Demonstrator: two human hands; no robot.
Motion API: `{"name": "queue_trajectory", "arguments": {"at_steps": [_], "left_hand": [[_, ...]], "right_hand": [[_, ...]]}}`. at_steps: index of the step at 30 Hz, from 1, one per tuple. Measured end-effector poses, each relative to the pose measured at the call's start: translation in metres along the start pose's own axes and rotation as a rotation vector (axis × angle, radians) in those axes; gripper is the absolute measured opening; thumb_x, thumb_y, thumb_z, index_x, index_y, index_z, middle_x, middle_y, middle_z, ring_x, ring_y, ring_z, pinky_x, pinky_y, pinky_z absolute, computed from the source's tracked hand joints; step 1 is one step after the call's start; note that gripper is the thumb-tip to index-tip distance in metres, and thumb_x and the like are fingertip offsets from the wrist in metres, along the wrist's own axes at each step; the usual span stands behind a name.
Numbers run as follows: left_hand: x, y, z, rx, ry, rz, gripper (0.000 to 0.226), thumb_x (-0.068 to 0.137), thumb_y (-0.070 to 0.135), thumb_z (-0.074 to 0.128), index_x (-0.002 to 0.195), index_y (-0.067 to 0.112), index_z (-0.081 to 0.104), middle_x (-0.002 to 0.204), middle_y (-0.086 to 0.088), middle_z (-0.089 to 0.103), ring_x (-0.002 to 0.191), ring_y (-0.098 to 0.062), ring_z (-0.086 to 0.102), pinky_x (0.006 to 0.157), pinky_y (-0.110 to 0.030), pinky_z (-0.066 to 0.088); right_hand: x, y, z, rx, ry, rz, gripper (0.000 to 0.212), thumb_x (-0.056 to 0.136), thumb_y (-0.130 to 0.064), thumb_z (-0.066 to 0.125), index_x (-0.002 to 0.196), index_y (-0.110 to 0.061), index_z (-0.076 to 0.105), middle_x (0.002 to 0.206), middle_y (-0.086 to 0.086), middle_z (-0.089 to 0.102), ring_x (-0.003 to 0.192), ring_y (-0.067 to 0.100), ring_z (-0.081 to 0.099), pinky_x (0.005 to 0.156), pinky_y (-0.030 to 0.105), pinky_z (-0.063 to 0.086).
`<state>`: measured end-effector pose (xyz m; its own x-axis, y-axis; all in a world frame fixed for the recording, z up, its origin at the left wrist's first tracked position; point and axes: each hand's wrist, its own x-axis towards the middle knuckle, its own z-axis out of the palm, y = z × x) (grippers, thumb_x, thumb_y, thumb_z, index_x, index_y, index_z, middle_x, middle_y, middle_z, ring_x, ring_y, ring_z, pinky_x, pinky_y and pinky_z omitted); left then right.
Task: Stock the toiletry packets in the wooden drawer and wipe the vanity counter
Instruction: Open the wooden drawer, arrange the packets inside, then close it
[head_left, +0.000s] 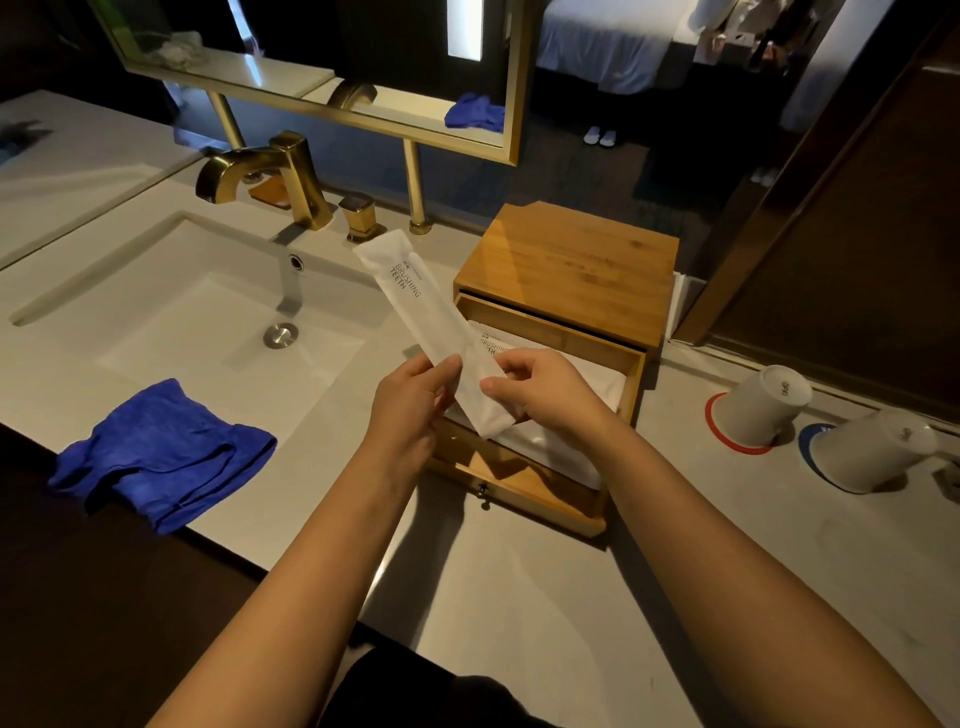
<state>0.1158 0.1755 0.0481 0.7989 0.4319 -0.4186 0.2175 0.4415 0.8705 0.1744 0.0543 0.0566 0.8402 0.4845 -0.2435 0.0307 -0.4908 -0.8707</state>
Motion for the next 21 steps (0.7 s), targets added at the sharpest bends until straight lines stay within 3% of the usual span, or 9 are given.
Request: {"name": "queue_trajectory", "arguments": {"at_steps": [2,5,7,9,10,12,16,21], "left_hand": [[0.000,0.000,-0.002,0.066,-0.016,0.030,0.019,0.088,0.015,0.059,0.106,0.012,0.065,0.104,-0.005,0.068,0.100,-0.022,0.066,0.087,-0.038,0.056],[0.007,0.002,-0.014,0.138,0.025,0.109,0.021,0.088,0.014,0.059,0.108,0.017,0.064,0.093,0.001,0.068,0.089,-0.014,0.068,0.068,-0.022,0.058],[0.017,0.001,-0.030,0.337,0.157,0.217,0.031,0.088,0.012,0.059,0.119,0.018,0.061,0.096,0.002,0.068,0.089,-0.012,0.065,0.073,-0.021,0.057],[0.027,-0.001,-0.046,0.578,0.233,0.279,0.036,0.087,0.011,0.059,0.123,0.017,0.059,0.112,-0.004,0.067,0.104,-0.017,0.062,0.093,-0.034,0.052],[0.029,-0.003,-0.050,0.653,0.223,0.265,0.036,0.087,0.011,0.060,0.123,0.016,0.059,0.118,-0.005,0.065,0.109,-0.019,0.060,0.096,-0.036,0.050],[0.031,-0.008,-0.053,0.688,0.157,0.187,0.033,0.089,0.015,0.058,0.122,0.014,0.061,0.122,-0.006,0.062,0.111,-0.021,0.057,0.088,-0.030,0.049],[0.032,-0.012,-0.048,0.718,0.116,0.179,0.031,0.092,0.020,0.053,0.120,0.011,0.062,0.117,-0.006,0.063,0.095,-0.015,0.053,0.075,-0.026,0.046],[0.033,-0.016,-0.048,0.726,0.107,0.193,0.029,0.093,0.023,0.052,0.115,0.010,0.065,0.085,0.005,0.062,0.073,-0.007,0.054,0.062,-0.019,0.044]], "right_hand": [[-0.002,-0.001,-0.006,-0.054,-0.014,-0.033,0.016,0.087,-0.017,0.062,0.101,-0.011,0.068,0.096,0.018,0.065,0.078,0.020,0.060,0.062,0.023,0.047],[-0.006,0.001,-0.025,-0.102,-0.054,-0.051,0.019,0.087,-0.016,0.061,0.098,-0.003,0.070,0.100,0.026,0.065,0.087,0.037,0.061,0.067,0.031,0.047],[-0.008,0.005,-0.043,-0.114,-0.049,-0.007,0.019,0.086,-0.016,0.062,0.099,-0.005,0.070,0.102,0.025,0.066,0.094,0.039,0.062,0.076,0.036,0.052],[-0.012,0.011,-0.059,-0.127,-0.055,0.057,0.015,0.086,-0.016,0.063,0.099,-0.012,0.070,0.099,0.015,0.069,0.092,0.032,0.064,0.080,0.037,0.054],[-0.013,0.014,-0.065,-0.136,-0.065,0.079,0.015,0.086,-0.016,0.064,0.100,-0.013,0.070,0.095,0.008,0.069,0.089,0.026,0.065,0.077,0.033,0.054],[-0.015,0.021,-0.071,-0.170,-0.088,0.110,0.017,0.086,-0.015,0.064,0.101,-0.010,0.070,0.094,-0.002,0.066,0.085,0.017,0.062,0.069,0.025,0.049],[-0.016,0.035,-0.079,-0.254,-0.147,0.166,0.023,0.086,-0.016,0.064,0.106,-0.007,0.068,0.103,-0.005,0.061,0.088,0.015,0.060,0.074,0.026,0.049],[-0.027,0.041,-0.085,-0.428,-0.327,0.190,0.011,0.088,-0.015,0.062,0.092,-0.010,0.072,0.072,-0.013,0.059,0.064,0.008,0.056,0.061,0.018,0.043]]}}
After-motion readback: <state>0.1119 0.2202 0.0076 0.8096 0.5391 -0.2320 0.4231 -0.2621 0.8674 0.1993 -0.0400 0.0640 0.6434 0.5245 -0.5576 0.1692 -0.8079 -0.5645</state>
